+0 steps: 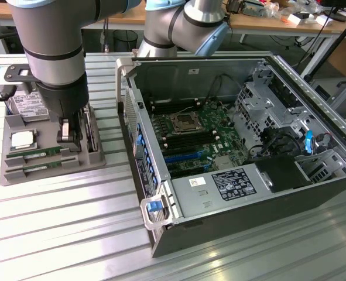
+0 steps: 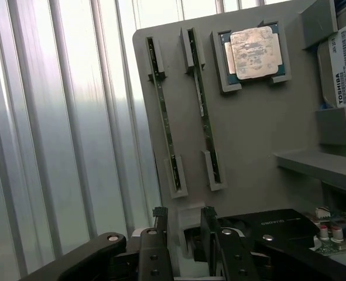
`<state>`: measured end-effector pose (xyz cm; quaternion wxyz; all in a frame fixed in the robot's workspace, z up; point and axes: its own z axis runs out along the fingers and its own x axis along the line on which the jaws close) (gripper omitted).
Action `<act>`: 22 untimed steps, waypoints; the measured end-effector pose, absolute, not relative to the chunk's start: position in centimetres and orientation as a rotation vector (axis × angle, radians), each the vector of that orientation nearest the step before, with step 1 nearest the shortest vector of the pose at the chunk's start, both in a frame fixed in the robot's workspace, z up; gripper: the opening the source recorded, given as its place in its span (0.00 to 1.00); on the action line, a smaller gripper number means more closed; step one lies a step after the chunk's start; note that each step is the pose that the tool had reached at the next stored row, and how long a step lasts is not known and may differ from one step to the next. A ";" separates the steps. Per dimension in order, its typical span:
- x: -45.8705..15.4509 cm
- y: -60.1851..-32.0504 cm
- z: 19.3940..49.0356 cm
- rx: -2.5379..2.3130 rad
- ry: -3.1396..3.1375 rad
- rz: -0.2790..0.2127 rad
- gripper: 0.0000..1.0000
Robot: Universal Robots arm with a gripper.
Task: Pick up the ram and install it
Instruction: 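Pick up the ram and move it above insertion slot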
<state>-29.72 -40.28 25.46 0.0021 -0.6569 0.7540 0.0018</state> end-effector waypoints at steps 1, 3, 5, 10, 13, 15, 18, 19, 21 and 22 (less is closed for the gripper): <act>-29.7 -40.3 25.4 -2.061 2.365 0.006 0.36; -29.7 -40.3 25.2 -2.061 2.365 0.006 0.36; -29.7 -40.3 25.1 -2.061 2.365 0.006 0.36; -29.7 -40.3 24.8 -2.062 2.365 0.006 0.36; -29.7 -40.3 24.5 -2.062 2.365 0.006 0.36; -29.7 -40.3 24.5 -2.062 2.364 0.006 0.36; -29.7 -40.3 24.3 -2.062 2.364 0.006 0.36; -29.7 -40.3 24.2 -2.063 2.364 0.006 0.36; -29.7 -40.3 24.1 -2.063 2.364 0.006 0.36; -29.7 -40.3 24.0 -2.063 2.364 0.006 0.36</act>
